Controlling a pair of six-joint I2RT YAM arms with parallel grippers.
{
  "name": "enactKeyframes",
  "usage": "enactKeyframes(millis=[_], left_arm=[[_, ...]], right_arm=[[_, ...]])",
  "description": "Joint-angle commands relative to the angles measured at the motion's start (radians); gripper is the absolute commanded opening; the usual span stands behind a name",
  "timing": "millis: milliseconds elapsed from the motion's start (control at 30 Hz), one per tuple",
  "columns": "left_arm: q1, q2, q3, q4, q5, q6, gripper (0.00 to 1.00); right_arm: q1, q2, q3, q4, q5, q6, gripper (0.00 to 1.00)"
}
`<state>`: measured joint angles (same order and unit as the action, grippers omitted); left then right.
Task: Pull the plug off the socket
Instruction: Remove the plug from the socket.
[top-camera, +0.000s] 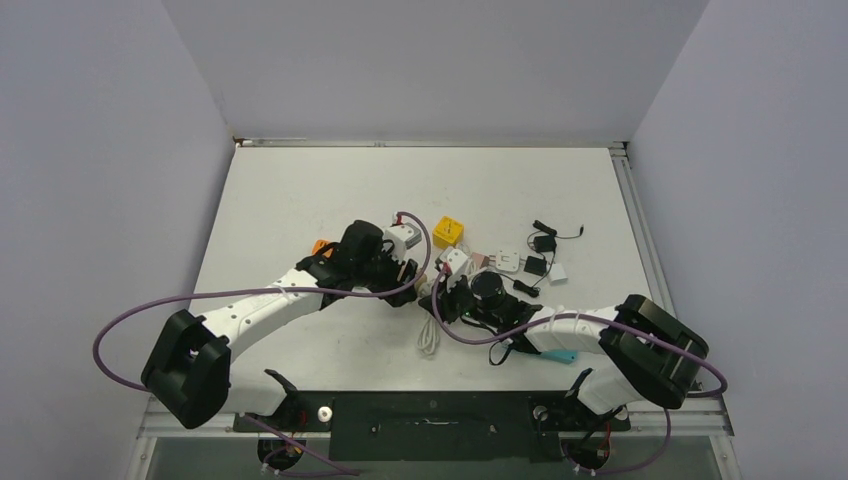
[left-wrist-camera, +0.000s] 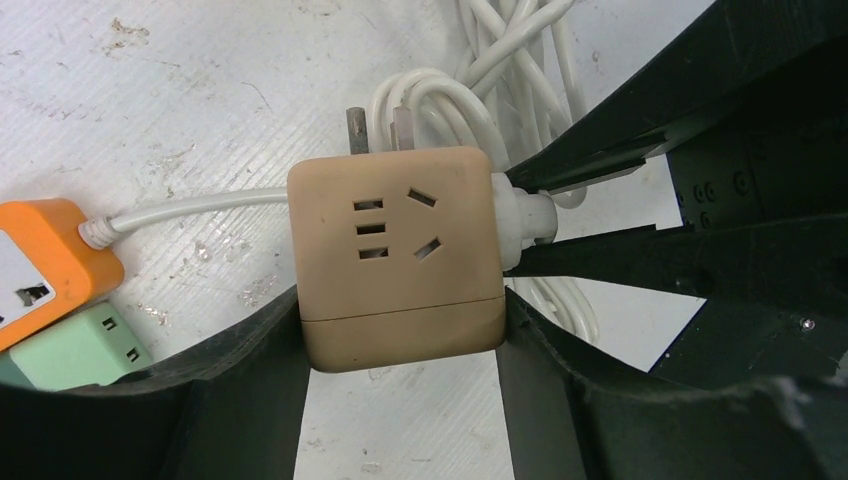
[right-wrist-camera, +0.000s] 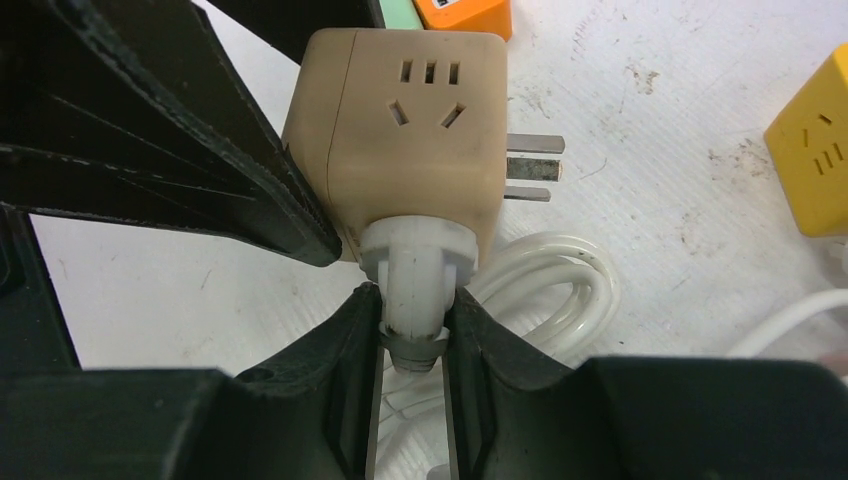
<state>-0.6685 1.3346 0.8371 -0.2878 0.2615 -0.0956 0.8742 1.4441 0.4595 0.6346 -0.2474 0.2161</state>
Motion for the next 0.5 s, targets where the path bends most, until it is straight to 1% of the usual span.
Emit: enactKeyframes(millis=[0,167,300,400,467], left_arm=[[0.011,0.028,0.048,0.015,-0.033,-0.035,0.00],[0.057,0.049,0.053,0.017,-0.015,-0.064,0.00],[0.060,0.041,0.045,0.036,0.020,-0.063,0.00],[0.058,0.038,0.041,0.044,0.043,-0.053,0.00],[0.054,0.037,0.041,0.043,0.047,-0.045,0.00]], right_arm=[[0.039,-0.080,-0.006,0.147,0.056,-0.037,0.05],[0.081,-0.079,-0.008,0.166,0.059,-0.059,0.05],[0.093,-0.070,-0.002,0.164,0.060,-0.058,0.05],[0.076,-0.070,-0.012,0.181,0.044,-0.038,0.05],[0.040,-0.070,-0.021,0.205,-0.016,-0.007,0.05]])
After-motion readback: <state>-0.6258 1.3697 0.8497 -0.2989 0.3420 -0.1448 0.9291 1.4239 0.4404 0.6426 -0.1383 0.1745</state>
